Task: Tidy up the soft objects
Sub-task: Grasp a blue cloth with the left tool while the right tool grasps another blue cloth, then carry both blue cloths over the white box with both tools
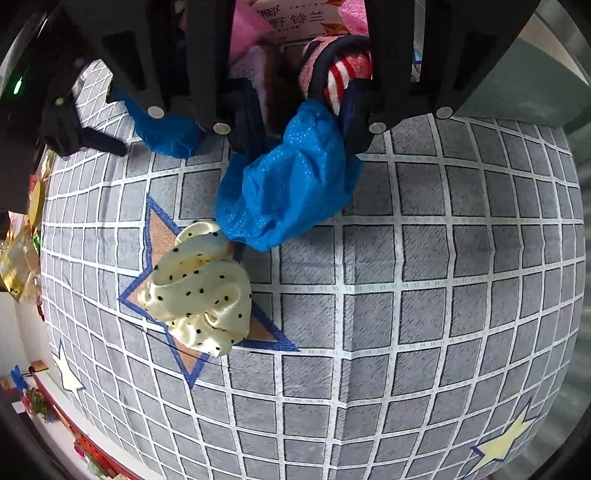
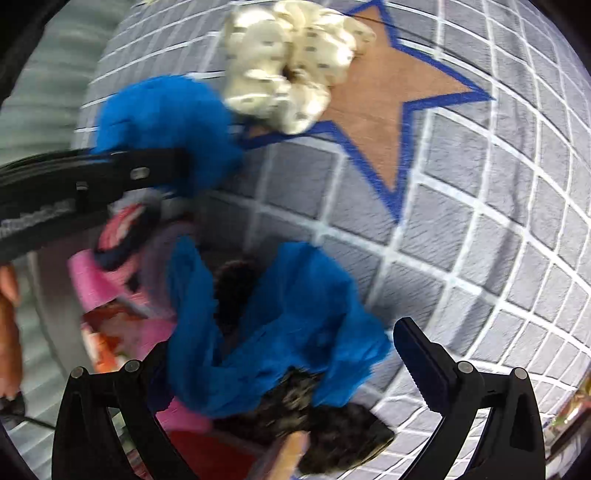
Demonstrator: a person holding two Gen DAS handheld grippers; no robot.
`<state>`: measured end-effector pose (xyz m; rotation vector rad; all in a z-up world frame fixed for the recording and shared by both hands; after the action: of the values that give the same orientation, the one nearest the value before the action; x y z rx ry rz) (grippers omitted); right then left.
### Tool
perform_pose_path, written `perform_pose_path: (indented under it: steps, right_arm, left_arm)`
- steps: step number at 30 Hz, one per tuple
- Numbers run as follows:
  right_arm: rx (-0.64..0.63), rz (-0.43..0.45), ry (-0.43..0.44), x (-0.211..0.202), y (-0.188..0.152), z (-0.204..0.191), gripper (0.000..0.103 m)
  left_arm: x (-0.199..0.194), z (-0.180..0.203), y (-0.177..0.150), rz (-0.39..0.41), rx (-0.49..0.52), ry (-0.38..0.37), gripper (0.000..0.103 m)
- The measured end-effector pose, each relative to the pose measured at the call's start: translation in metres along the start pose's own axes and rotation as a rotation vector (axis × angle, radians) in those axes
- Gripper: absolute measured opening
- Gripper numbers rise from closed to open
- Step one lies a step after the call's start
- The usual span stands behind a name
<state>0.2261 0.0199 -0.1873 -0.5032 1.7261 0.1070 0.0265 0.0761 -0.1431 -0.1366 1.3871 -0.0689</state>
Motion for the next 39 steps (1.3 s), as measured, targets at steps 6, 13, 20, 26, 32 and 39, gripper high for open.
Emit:
perform_pose_path:
  steps: [6,13,20,26,32,39]
  right_arm:
    - [0.179,0.016,-0.176,-0.010,-0.037,0.081,0.103]
    - [0.196,0.078,-0.064,-0.021,-0.048,0.086,0.103]
    - [0.168,0.069,-0.250,-0.007,-0.047,0.067,0.103]
    - [0.203,0.066,-0.204,0.000,-0.034,0.050,0.094]
    - [0.186,0.173,-0.186,-0.035,-0.036,0.055,0.030]
    - [0.252,0.299,-0.118,-0.087,-0.054,0.072,0.030]
  left_arm:
    - [0.007,0.012,-0.002,0.012,0.006,0.005,0.039]
    - [0.031,0.030,-0.013,0.020,0.011,0.029,0.040]
    - [0.056,0.055,-0.009,0.003,0.024,0.045,0.043]
    - [0.062,0.075,-0.014,0.046,0.061,0.039,0.031]
    - [0.032,0.095,-0.019,0.155,0.094,0.039,0.025]
    - [-0.008,0.117,-0.024,0.266,0.138,0.051,0.025]
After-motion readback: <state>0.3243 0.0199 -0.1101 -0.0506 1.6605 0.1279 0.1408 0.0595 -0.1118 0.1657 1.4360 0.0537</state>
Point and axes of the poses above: each gripper's, at about its wrist camera, not at the fingertips, and x roughly the way its jaws point, z to its right, y to its top, the point moved 4 cm from there along x, roughly the way its jaws point, and after that the axes turned 6 degrees about -x, right-handed, at the moved point
